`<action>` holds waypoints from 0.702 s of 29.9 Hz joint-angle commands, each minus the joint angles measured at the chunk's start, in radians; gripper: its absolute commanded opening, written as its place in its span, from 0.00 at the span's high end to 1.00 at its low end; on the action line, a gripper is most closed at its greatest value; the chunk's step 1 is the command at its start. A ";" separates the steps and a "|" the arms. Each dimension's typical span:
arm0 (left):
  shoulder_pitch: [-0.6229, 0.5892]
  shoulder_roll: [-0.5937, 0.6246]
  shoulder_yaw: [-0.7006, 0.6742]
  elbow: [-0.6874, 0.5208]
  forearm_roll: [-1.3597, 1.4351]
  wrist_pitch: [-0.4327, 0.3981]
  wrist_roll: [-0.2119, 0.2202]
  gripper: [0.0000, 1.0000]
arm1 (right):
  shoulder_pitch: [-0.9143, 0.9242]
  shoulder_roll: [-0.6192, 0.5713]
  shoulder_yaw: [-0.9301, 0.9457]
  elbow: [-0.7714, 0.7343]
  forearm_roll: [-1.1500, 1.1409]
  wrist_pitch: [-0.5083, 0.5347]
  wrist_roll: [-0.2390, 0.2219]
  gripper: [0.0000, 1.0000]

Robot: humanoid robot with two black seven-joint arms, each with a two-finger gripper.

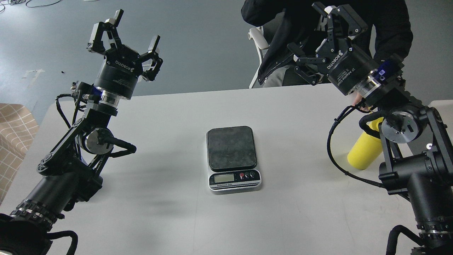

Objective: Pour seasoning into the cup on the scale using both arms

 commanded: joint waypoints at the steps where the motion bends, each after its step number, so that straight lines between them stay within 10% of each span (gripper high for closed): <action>1: 0.001 0.000 -0.003 -0.003 0.001 0.000 0.000 0.02 | 0.000 0.000 0.000 -0.002 0.000 0.000 0.000 0.00; 21: 0.003 -0.014 -0.009 0.005 0.003 0.000 0.000 0.01 | -0.001 0.000 0.000 0.000 0.000 0.000 0.000 0.00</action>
